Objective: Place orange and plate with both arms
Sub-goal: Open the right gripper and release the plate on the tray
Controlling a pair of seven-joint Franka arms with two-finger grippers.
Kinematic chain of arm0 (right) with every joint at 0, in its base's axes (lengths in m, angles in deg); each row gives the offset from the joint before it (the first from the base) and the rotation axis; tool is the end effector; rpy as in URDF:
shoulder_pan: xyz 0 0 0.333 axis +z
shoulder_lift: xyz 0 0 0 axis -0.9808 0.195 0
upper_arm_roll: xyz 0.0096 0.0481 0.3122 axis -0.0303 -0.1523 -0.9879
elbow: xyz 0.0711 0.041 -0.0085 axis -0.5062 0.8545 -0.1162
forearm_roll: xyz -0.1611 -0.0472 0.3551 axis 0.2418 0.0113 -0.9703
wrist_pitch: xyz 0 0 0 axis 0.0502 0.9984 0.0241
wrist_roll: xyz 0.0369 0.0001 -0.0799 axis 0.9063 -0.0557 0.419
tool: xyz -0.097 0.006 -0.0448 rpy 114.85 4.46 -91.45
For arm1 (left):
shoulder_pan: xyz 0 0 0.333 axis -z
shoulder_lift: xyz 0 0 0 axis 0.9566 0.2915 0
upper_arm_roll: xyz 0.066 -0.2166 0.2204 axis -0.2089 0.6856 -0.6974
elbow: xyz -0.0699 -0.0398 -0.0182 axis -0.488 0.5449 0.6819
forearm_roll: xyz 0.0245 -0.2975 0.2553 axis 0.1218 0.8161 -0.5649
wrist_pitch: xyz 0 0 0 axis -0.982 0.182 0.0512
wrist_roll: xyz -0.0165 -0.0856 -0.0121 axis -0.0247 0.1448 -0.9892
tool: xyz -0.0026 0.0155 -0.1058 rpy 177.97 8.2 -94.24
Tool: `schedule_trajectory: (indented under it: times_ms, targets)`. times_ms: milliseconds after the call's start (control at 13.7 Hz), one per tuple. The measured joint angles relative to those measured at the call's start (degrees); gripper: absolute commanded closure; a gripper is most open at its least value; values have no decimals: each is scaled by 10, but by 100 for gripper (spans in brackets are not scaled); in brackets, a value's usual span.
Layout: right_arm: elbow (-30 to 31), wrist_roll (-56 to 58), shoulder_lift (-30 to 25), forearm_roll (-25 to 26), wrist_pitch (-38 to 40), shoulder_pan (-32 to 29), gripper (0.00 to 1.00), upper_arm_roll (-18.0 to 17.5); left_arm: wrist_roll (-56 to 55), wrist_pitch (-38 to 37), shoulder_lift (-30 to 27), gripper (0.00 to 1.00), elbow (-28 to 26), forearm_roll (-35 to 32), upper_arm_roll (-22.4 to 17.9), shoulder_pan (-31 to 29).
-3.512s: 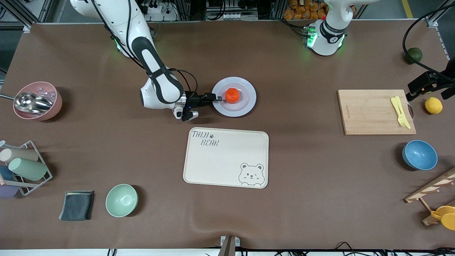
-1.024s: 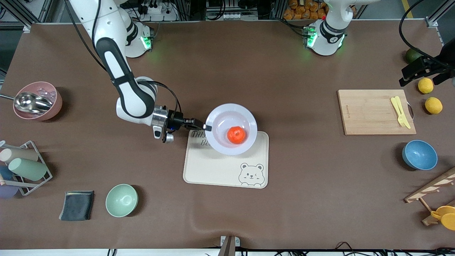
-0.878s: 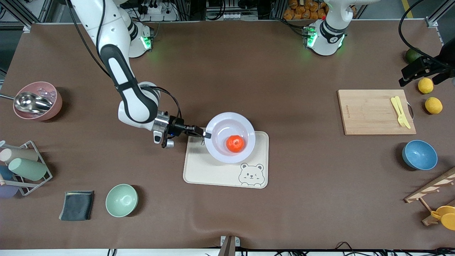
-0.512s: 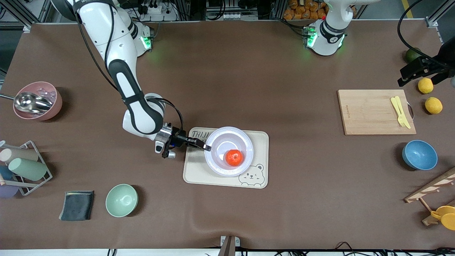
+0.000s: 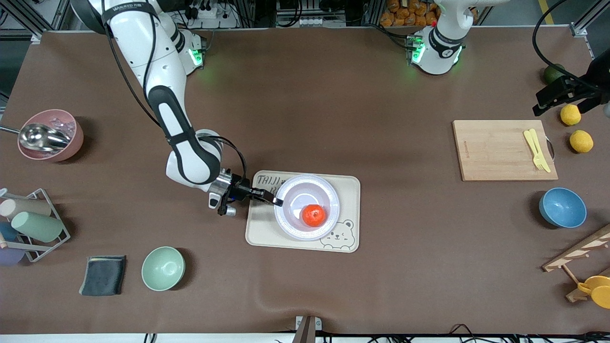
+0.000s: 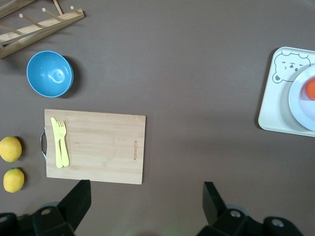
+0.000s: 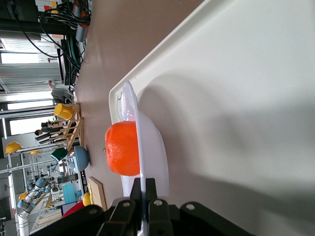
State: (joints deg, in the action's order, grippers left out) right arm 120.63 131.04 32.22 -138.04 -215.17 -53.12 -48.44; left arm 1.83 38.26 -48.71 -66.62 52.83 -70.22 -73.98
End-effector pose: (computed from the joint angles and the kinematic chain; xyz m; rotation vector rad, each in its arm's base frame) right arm 0.5807 0.2903 0.1476 -2.0477 0.3306 -0.1045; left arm 0.5312 -0.0103 0.6583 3.1297 0.1043 0.0081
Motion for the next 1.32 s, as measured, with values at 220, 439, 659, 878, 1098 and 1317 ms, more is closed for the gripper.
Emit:
schedule_trajectory:
  times_ms: [220,439,659,878,1098,1317]
  targets:
    - [0,-1,4,0,-6,0,41,-1,0,0,0,0,0,0,0,1]
    - [0,-24,6,4,-26,1,36,-2,0,0,0,0,0,0,1,2]
    - [1,-33,8,5,-34,2,38,-3,0,0,0,0,0,0,2,2]
    - [1,-50,9,14,-46,4,38,-4,0,0,0,0,1,0,2,2]
    - [-2,-113,8,74,-49,4,38,-3,0,0,0,0,4,0,2,2]
    - [-7,-186,-4,137,-49,3,37,-2,0,0,0,0,3,0,2,2]
